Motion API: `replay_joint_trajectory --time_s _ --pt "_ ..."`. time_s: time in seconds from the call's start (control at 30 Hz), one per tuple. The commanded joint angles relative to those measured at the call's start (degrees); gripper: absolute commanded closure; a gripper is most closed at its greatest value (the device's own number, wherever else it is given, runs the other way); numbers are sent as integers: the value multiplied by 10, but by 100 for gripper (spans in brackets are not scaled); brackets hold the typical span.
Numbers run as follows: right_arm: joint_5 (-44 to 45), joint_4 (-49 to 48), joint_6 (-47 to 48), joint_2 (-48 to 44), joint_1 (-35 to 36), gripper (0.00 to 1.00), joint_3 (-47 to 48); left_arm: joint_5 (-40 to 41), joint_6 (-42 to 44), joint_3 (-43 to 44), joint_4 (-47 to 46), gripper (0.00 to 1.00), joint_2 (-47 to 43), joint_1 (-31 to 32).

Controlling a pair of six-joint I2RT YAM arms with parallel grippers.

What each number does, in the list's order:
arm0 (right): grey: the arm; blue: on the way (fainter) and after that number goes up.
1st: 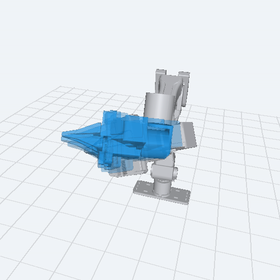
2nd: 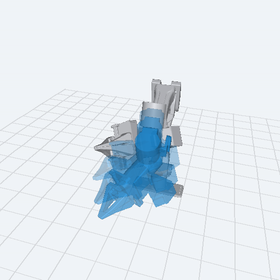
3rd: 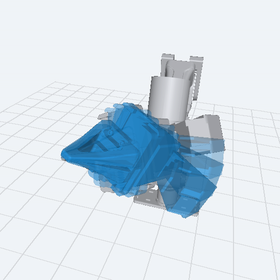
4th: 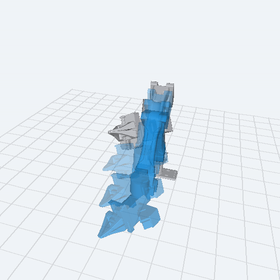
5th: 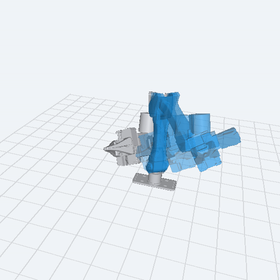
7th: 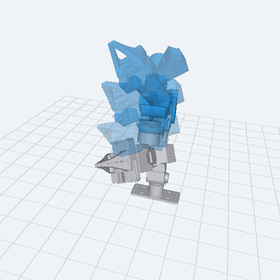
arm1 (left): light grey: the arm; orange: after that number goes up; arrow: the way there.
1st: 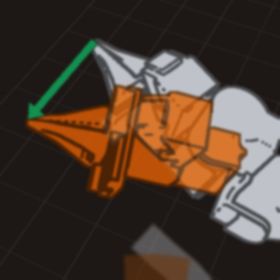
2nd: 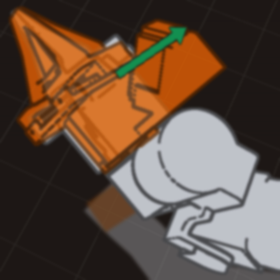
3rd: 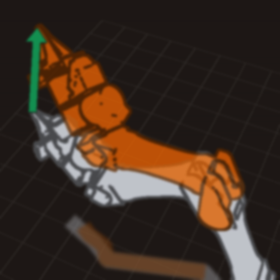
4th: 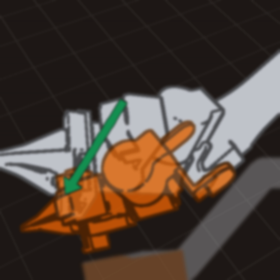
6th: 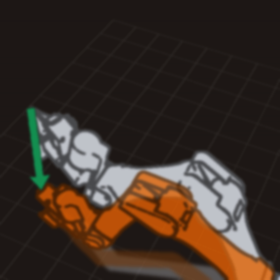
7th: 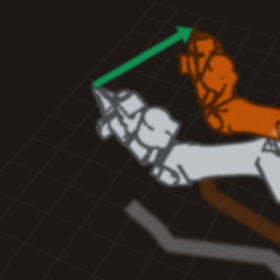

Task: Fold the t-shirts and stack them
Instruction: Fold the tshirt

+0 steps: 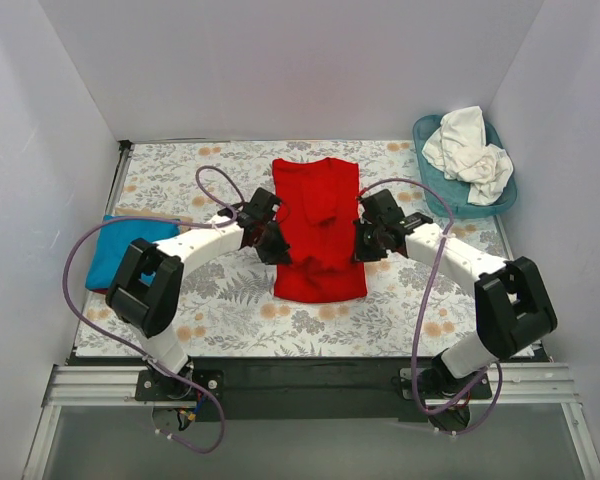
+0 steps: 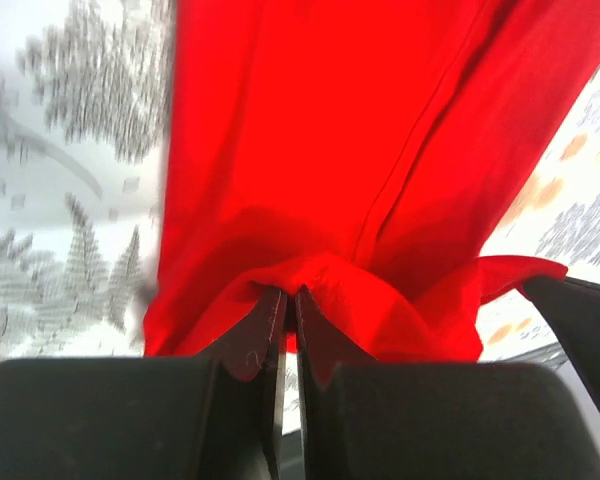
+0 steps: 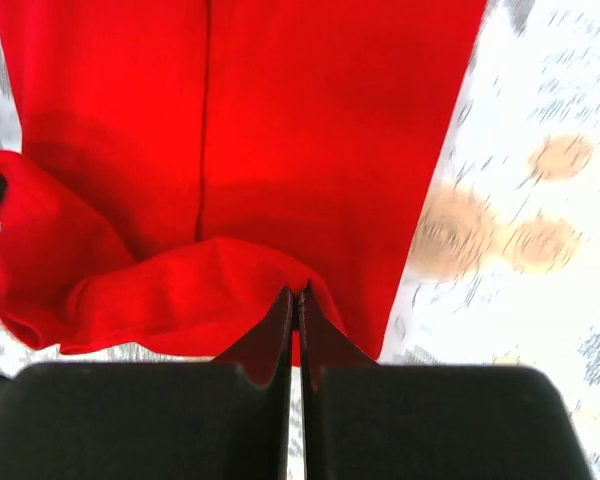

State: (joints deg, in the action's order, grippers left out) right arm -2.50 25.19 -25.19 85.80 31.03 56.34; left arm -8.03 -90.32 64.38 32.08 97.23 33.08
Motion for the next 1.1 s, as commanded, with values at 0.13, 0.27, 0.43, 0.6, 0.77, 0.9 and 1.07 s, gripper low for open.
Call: replay_joint_trajectory --time_s 0.13,0.27,0.43,0.6,0.77,0.9,1.07 --pt "-22 -54 20 81 -58 99 76 -6 9 95 -14 100 65 -42" --pt "-43 -74 24 105 -83 99 97 -10 12 119 -10 100 86 -62" --pt "-73 -79 30 147 -105 99 134 -22 22 147 -7 100 116 -86" --pt "-82 -79 31 174 -115 99 166 -26 35 174 -6 100 134 -103" --pt "-90 -84 32 181 -127 99 170 -35 47 189 -11 100 140 -118" --pt "-100 -88 30 192 -135 99 178 -56 61 222 -11 100 164 -126" --pt "-111 -87 29 221 -144 96 203 -81 78 254 -12 100 197 -135"
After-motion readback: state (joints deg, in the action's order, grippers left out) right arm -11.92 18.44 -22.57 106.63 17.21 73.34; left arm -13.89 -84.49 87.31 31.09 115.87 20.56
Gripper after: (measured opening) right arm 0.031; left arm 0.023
